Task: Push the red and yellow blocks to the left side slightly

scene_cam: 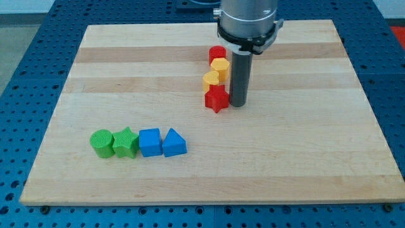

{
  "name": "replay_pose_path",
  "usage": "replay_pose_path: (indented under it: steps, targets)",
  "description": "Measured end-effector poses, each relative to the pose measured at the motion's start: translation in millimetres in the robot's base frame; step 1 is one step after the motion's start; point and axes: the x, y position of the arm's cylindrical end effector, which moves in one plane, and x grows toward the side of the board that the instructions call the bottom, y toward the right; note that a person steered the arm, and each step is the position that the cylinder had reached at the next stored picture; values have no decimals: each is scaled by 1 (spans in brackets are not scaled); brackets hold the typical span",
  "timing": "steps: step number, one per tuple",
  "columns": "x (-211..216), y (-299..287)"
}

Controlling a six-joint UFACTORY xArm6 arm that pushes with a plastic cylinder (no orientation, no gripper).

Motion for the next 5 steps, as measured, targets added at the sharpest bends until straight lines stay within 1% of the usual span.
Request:
replay_pose_path:
  steps: [1, 2, 3, 4, 5]
  targets:
    - [0, -8]
    - [-1, -1]
    - [-32, 26]
    - [-63, 29]
    - [-80, 29]
